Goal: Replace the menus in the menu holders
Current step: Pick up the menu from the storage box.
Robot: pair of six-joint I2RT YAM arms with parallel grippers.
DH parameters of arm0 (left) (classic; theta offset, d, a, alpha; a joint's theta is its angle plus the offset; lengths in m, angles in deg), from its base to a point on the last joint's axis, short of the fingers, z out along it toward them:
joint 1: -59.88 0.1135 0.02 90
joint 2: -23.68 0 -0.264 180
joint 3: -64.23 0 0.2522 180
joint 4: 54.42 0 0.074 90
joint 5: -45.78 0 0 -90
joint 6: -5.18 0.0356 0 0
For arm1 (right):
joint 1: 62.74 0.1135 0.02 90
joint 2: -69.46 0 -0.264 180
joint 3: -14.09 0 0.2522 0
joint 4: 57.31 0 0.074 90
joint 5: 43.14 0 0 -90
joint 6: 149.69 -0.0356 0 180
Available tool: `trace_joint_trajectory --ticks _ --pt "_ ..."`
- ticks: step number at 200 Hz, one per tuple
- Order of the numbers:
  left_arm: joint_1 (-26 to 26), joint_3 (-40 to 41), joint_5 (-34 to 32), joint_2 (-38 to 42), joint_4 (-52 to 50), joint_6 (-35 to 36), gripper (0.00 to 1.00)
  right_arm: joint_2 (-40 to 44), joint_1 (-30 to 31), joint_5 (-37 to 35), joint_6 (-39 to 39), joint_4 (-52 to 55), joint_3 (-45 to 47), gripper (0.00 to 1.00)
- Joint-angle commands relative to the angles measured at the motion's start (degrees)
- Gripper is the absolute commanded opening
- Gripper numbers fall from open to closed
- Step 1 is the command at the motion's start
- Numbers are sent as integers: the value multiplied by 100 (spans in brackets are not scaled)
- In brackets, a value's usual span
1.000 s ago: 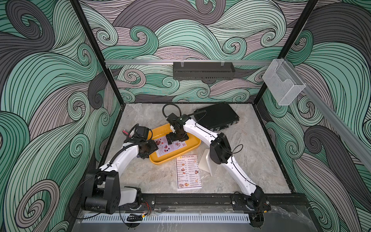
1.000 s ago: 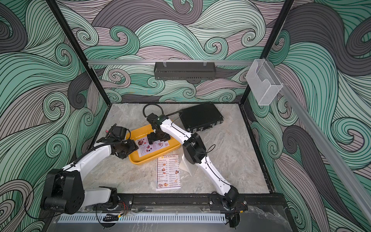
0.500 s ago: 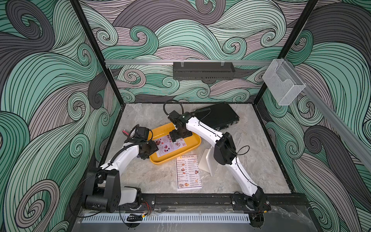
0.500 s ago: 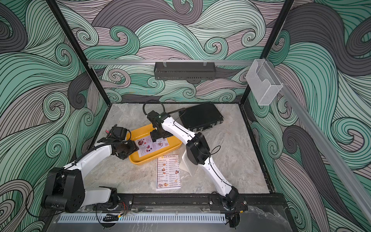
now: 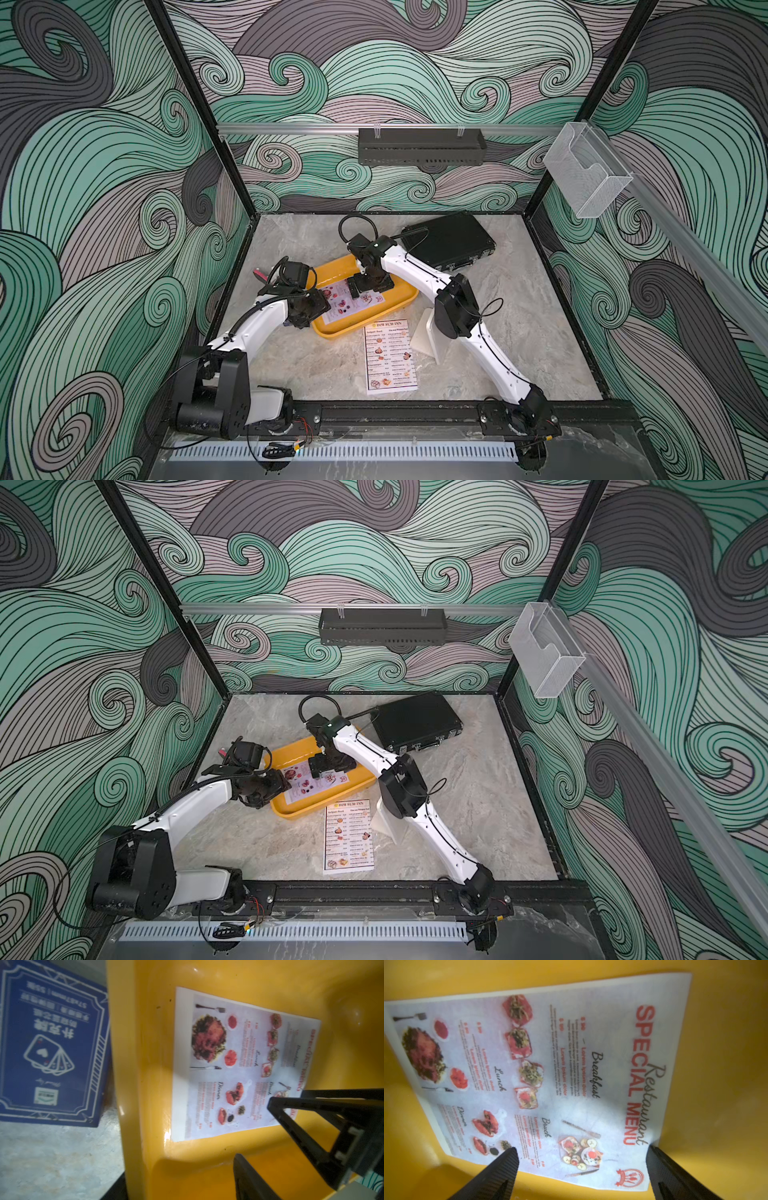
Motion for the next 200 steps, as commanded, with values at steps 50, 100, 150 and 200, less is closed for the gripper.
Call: trace_joint_trajectory --ticks 50,100,150,200 --pt "-9 -75 389 42 400 20 71 -509 195 1217 -58 -43 -425 100" --pt "0 -149 -469 556 -81 -55 75 -604 195 1610 -225 -304 -451 100" --pt "4 -358 -1153 466 -625 -85 69 -562 220 1865 -279 -522 -386 99" --pt "2 -546 -1221 227 -568 -43 64 -584 265 2178 -417 -813 -311 98"
